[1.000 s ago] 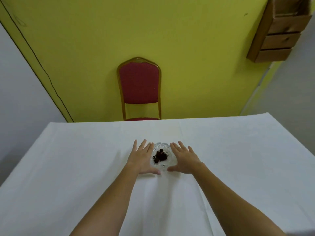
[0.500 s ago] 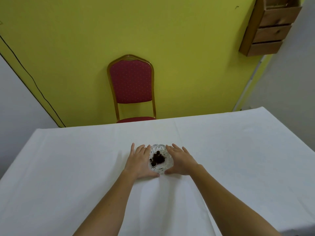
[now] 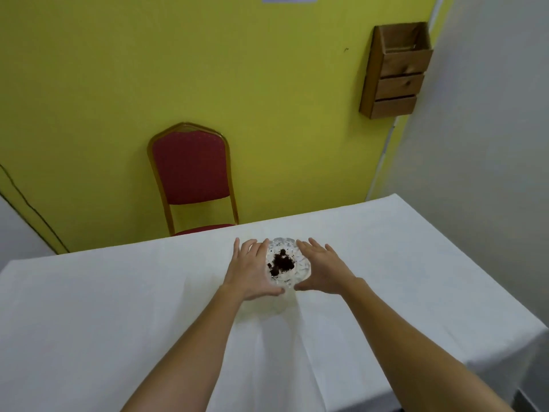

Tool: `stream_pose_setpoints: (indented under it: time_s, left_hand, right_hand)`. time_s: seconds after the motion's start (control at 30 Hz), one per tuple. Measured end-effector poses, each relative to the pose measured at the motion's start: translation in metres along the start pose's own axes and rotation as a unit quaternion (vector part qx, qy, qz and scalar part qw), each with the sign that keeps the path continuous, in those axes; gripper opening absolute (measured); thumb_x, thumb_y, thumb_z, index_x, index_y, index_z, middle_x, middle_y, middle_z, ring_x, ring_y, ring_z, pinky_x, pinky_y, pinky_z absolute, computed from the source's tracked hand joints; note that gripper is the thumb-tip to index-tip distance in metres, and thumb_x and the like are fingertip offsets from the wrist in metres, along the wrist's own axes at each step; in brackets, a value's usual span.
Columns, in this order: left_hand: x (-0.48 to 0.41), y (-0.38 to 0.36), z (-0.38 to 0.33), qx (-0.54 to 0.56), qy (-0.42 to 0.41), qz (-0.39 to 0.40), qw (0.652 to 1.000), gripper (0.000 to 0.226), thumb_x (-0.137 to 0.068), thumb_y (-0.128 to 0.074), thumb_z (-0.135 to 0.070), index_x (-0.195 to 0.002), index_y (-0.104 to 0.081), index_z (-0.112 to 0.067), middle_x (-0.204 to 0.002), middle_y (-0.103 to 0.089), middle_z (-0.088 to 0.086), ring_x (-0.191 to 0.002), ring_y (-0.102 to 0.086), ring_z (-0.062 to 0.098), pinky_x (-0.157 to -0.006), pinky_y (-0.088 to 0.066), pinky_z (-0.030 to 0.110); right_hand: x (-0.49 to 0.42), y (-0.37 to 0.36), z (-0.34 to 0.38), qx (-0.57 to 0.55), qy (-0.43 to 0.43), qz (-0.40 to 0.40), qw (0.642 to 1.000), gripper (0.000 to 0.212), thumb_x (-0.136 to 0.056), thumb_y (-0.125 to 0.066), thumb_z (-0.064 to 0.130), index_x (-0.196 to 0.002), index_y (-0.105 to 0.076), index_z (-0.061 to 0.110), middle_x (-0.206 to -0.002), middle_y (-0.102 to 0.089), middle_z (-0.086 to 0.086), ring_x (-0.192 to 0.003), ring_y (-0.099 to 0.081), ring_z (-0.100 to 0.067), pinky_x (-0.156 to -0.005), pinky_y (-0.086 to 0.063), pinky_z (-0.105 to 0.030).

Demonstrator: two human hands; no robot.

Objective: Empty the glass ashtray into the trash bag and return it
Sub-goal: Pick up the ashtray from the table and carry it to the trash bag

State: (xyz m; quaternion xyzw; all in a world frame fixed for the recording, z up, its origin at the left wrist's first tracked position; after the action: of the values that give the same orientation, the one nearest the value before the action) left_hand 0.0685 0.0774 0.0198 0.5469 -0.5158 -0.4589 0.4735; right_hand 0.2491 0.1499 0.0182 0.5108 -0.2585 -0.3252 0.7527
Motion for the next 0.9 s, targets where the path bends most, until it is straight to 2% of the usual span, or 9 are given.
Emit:
stream_pose_setpoints:
  time_s: [0.23,0.47,0.77,0.9]
  left_hand:
    - [-0.041,0.026,-0.128,0.013,-0.088,-0.048,0.995,0.122,-0.061,-0.063,-0.076,-0.154,-0.014,-0.014,-0.153,-0.035,0.002,-0.147,-0.014,0.028,-0.121,0.005,0.049]
    - [-0.06,0.029,-0.284,0.032,-0.202,-0.075,0.976,0.122,-0.061,-0.065,-0.074,-0.154,-0.014,-0.014,-0.152,-0.036,0.002,-0.147,-0.015,0.029,-0.121,0.003,0.051]
    - [-0.056,-0.004,-0.444,0.081,-0.302,-0.062,0.948,0.123,-0.061,-0.068,-0.071,-0.155,-0.011,-0.016,-0.154,-0.033,0.001,-0.145,-0.02,0.028,-0.12,-0.002,0.051]
    - [-0.064,-0.014,-0.491,0.118,-0.323,-0.049,0.938,0.125,-0.059,-0.07,-0.071,-0.155,-0.01,-0.018,-0.152,-0.034,-0.001,-0.142,-0.026,0.026,-0.12,-0.006,0.053]
  right_hand:
    - [0.081,0.082,-0.085,0.038,-0.068,-0.079,0.994,0.108,-0.07,-0.075,0.051,-0.15,-0.014,0.014,-0.159,-0.021,0.001,-0.148,-0.007,-0.022,-0.119,-0.005,-0.045]
    - [0.199,0.143,-0.18,0.069,-0.155,-0.132,0.977,0.108,-0.069,-0.075,0.052,-0.15,-0.014,0.015,-0.159,-0.019,0.0,-0.148,-0.006,-0.022,-0.119,-0.005,-0.047]
    - [0.33,0.166,-0.27,0.086,-0.265,-0.154,0.948,0.11,-0.069,-0.075,0.053,-0.151,-0.011,0.016,-0.159,-0.018,-0.002,-0.148,-0.006,-0.024,-0.12,-0.006,-0.047]
    - [0.362,0.172,-0.304,0.068,-0.289,-0.177,0.938,0.11,-0.068,-0.076,0.054,-0.151,-0.014,0.017,-0.157,-0.027,-0.004,-0.145,-0.019,-0.028,-0.119,-0.015,-0.045]
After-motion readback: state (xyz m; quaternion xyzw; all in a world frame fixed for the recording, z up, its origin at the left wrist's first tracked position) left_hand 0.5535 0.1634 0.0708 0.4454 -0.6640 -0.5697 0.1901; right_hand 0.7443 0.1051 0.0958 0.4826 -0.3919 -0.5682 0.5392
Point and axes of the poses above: each hand's wrist, its own x-axis away from the middle knuckle, its own y-axis out of the back of the hand, z = x × y, the point moved 1 cm from there along -x, towards the middle knuckle
